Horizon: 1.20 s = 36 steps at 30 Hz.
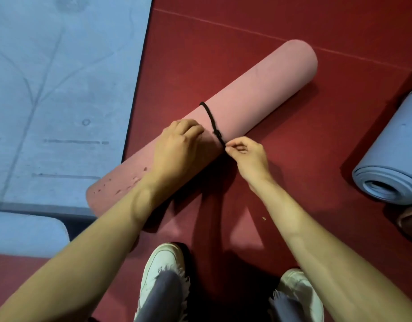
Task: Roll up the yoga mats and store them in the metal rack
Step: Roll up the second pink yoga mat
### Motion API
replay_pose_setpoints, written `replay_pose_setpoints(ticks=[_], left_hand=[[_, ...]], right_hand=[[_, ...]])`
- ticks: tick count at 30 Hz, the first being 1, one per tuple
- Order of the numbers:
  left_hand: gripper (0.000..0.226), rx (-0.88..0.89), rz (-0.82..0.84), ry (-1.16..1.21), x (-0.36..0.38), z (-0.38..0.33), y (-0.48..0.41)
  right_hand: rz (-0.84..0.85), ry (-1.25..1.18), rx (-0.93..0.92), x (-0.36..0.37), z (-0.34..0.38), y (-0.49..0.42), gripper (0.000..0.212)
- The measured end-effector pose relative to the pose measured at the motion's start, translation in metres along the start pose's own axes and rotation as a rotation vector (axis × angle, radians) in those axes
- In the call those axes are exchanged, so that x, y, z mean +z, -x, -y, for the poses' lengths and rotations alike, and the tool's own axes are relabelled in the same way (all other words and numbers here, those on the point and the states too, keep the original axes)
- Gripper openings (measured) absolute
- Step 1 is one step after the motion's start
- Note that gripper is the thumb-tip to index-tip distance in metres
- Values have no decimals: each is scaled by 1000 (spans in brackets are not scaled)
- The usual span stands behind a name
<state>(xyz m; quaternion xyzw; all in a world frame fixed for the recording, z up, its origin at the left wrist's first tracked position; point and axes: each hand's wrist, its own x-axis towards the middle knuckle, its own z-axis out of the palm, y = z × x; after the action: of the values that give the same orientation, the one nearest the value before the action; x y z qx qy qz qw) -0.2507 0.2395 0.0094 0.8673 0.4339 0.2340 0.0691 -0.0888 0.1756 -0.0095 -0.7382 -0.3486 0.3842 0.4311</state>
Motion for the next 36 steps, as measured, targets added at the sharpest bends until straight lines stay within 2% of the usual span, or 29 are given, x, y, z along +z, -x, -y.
replay_pose_setpoints(ticks=[4, 9, 12, 14, 17, 19, 23, 26, 27, 30, 33, 36], left_hand=[[37, -70, 37, -1, 8, 11, 6], [65, -227, 262, -101, -9, 13, 6], [96, -227, 450, -157, -17, 18, 3], [108, -237, 542, -185, -20, 19, -2], [105, -234, 551, -199, -22, 15, -14], [104, -280, 513, -101, -17, 5, -19], [90, -335, 389, 270, 11, -33, -38], [75, -377, 420, 581, 21, -49, -57], [70, -371, 441, 610, 22, -51, -57], [54, -337, 442, 488, 21, -58, -34], [63, -436, 466, 485, 18, -60, -4], [86, -452, 544, 588, 13, -60, 9]], right_hand=[[-1, -123, 117, 16, -7, 7, 25], [68, -180, 76, 33, 7, 13, 48], [69, -177, 90, 41, 10, 13, 54], [90, -161, 96, 45, 11, 15, 61], [108, -127, 89, 49, 13, 21, 67], [81, -160, 77, 44, 17, 19, 64], [-32, -126, 64, 2, 23, -11, 49], [-105, -67, 119, -42, 15, -33, 53], [-102, -57, 145, -55, 10, -36, 55], [-23, -15, 177, -73, -1, -28, 65], [9, 15, 178, -63, -10, -4, 80], [-3, -91, 244, -57, -17, 13, 86]])
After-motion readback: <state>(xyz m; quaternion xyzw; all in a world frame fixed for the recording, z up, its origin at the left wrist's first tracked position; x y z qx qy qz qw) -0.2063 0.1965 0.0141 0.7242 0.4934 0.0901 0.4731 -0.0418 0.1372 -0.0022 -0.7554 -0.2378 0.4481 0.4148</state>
